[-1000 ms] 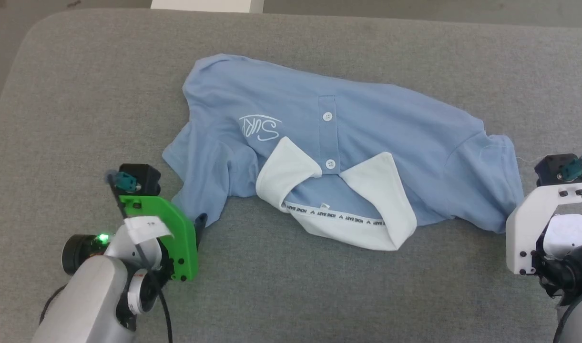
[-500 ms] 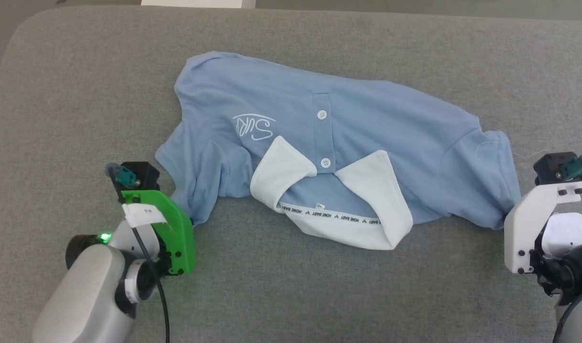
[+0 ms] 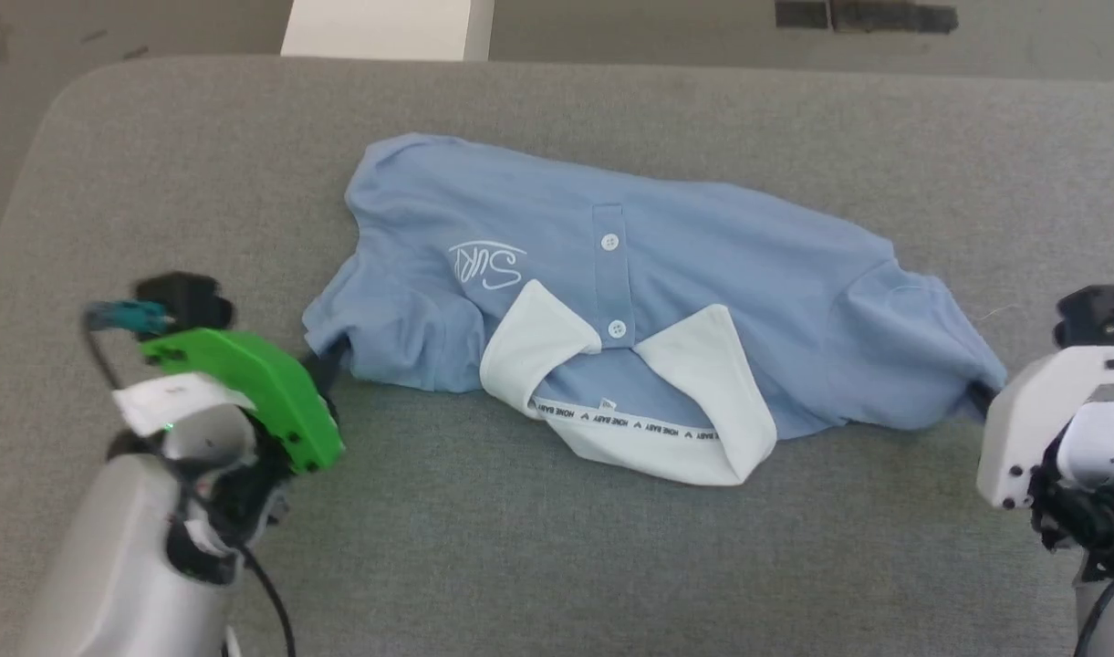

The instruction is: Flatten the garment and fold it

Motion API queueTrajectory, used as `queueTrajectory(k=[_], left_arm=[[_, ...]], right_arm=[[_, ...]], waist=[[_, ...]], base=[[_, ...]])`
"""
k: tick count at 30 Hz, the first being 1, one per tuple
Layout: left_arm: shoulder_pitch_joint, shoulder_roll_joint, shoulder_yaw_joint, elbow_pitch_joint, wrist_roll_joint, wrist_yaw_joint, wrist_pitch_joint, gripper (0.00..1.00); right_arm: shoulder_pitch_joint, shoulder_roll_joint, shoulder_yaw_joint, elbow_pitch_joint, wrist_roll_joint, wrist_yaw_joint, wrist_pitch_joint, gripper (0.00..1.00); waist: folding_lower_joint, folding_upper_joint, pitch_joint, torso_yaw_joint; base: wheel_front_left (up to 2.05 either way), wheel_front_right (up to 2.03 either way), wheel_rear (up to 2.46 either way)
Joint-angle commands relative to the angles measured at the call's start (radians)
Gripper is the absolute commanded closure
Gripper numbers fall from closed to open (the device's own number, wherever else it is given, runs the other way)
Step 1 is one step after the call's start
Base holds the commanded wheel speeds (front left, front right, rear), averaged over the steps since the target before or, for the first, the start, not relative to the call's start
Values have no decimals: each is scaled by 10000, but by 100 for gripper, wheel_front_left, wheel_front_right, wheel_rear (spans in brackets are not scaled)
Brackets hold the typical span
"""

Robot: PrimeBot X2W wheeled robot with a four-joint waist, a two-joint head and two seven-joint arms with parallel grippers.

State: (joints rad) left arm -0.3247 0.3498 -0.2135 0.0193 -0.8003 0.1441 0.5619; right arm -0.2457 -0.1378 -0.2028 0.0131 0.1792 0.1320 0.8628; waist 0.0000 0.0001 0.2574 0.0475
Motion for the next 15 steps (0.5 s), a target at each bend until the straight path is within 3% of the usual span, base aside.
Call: queueTrajectory(k=[1, 5, 15], left_arm=[[-106, -63, 279, -170, -286, -114, -221, 100], [-482, -177, 1007, -516, -737, -188, -770, 100], [-2189, 54, 1784, -867, -514, -164, -1697, 100]], right_arm=[[-161, -26, -76, -85, 109, -13, -211, 100], [-667, 104, -367, -246, 755, -13, -711, 100], [-2814, 263, -818, -666, 2657, -13, -1595, 100]], waist=[[0, -1, -245, -38], [0, -1, -548, -118], [0, -1, -1250, -321]], base=[[0, 0, 0], [0, 0, 0], [0, 0, 0]])
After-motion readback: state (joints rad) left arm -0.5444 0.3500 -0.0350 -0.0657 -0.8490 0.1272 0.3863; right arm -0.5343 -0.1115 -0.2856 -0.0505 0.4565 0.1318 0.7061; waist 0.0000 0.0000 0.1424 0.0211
